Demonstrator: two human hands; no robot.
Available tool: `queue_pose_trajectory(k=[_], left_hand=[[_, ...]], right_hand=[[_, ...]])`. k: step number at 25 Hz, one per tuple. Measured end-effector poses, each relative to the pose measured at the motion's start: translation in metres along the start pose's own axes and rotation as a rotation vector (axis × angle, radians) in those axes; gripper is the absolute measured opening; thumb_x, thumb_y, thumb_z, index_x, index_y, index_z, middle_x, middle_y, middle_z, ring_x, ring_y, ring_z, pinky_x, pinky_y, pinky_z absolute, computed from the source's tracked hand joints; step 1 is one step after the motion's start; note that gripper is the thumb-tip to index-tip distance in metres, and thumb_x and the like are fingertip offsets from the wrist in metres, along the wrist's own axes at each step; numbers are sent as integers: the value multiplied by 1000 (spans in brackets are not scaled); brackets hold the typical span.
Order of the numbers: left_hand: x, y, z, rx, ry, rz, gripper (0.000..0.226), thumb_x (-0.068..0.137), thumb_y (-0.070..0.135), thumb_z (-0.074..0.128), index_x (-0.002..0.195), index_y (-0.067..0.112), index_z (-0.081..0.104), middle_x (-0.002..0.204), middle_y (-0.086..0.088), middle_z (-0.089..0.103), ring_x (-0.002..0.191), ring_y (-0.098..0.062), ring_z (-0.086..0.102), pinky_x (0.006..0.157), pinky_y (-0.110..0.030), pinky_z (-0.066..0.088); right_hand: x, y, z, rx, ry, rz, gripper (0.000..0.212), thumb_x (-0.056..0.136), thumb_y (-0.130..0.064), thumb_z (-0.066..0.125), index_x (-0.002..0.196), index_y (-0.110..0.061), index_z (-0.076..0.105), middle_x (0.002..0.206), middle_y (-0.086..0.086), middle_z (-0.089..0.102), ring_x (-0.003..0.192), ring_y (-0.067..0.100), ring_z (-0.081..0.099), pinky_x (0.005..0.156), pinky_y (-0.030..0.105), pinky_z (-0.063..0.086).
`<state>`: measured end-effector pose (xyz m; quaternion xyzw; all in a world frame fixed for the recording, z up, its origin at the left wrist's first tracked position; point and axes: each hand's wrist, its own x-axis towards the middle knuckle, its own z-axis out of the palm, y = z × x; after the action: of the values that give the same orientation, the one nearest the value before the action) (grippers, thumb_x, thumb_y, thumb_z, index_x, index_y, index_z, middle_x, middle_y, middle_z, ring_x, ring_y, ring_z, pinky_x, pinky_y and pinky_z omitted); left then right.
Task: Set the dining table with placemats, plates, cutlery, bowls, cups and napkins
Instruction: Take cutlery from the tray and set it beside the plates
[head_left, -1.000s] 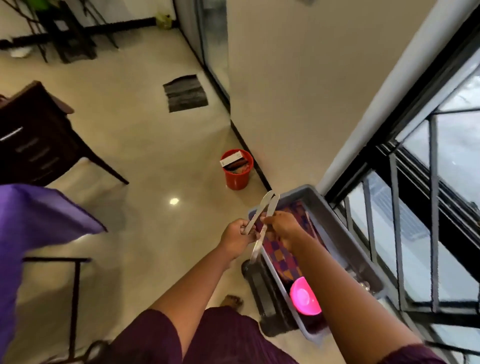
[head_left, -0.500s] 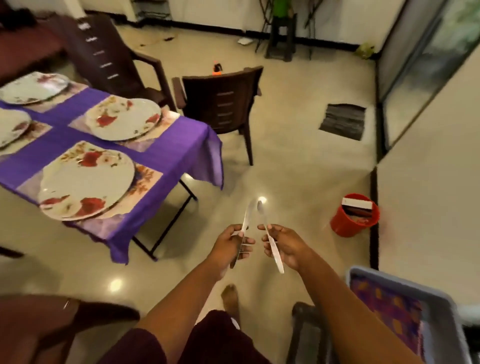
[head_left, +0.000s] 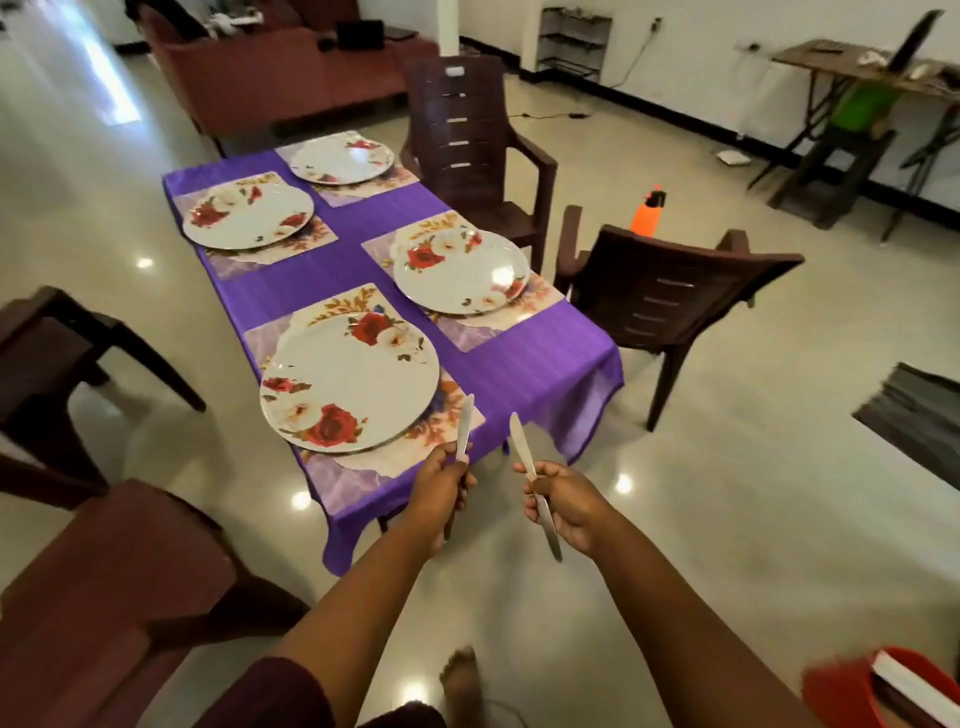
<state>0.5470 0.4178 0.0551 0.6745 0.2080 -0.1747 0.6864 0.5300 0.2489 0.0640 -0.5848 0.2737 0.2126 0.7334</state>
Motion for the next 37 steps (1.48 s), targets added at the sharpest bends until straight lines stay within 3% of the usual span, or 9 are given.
queue_pose_trajectory(k=[5, 9, 14, 21, 23, 26, 30, 33, 37], left_hand=[[43, 33, -32, -96, 94, -25, 20, 98, 5, 44, 109, 14, 58, 73, -7, 62, 59, -16, 55, 52, -25, 48], [55, 41, -59, -68, 192, -67, 15, 91, 4, 55, 102, 14, 58, 73, -7, 59, 61, -15, 47, 49, -22, 40], [66, 33, -90, 14, 225, -54, 14, 93, 13, 59, 107, 15, 56, 102, -15, 67, 80, -21, 55, 61, -28, 46], [89, 37, -118, 237, 60, -40, 43, 80, 21, 78, 102, -5, 51, 85, -18, 64, 74, -26, 64, 59, -32, 52], [95, 39, -130, 337, -6, -28, 45, 75, 19, 82, 99, -3, 51, 83, -18, 63, 72, -26, 62, 61, -33, 52], [103, 40, -153, 541, -102, 11, 36, 74, 19, 84, 91, 16, 53, 75, 3, 56, 69, -11, 53, 57, -20, 45], [111, 29, -175, 842, -248, 196, 40, 73, 23, 83, 101, 23, 55, 87, 7, 60, 81, -16, 58, 67, -24, 48], [114, 21, -181, 1014, -307, 280, 37, 74, 31, 82, 100, 18, 59, 89, 3, 63, 77, -15, 57, 60, -22, 40], [116, 19, -183, 1114, -301, 314, 39, 82, 29, 75, 116, 20, 60, 105, 3, 66, 83, -9, 53, 69, -19, 38]], right_hand=[[64, -41, 43, -51, -19, 18, 28, 102, -10, 39, 108, -6, 66, 71, 4, 51, 56, 10, 43, 51, 21, 39], [97, -49, 85, -161, -42, 57, 29, 101, -7, 39, 108, -10, 67, 82, 7, 60, 60, 11, 44, 50, 20, 38], [120, -52, 124, -161, -49, 84, 27, 98, 0, 46, 113, -13, 63, 105, 10, 69, 100, 27, 66, 89, 45, 56], [123, -48, 149, -37, 4, 120, 14, 96, 5, 50, 106, -3, 56, 99, 15, 68, 85, 26, 70, 72, 37, 60], [127, -45, 155, -10, 18, 111, 15, 95, 7, 49, 107, -1, 56, 99, 17, 67, 81, 25, 69, 63, 32, 58], [132, -28, 172, -15, 176, 129, 14, 93, 8, 51, 94, -3, 58, 94, 17, 67, 78, 24, 68, 58, 30, 57], [134, 7, 185, -26, 392, 150, 18, 89, 10, 52, 81, -5, 58, 85, 18, 65, 67, 22, 62, 65, 34, 58], [131, 22, 191, -34, 470, 138, 18, 87, 8, 54, 94, -5, 63, 88, 14, 68, 71, 22, 66, 75, 41, 60], [128, 22, 197, -87, 509, 87, 20, 84, 3, 63, 99, -11, 65, 90, 6, 68, 75, 20, 67, 72, 37, 61]])
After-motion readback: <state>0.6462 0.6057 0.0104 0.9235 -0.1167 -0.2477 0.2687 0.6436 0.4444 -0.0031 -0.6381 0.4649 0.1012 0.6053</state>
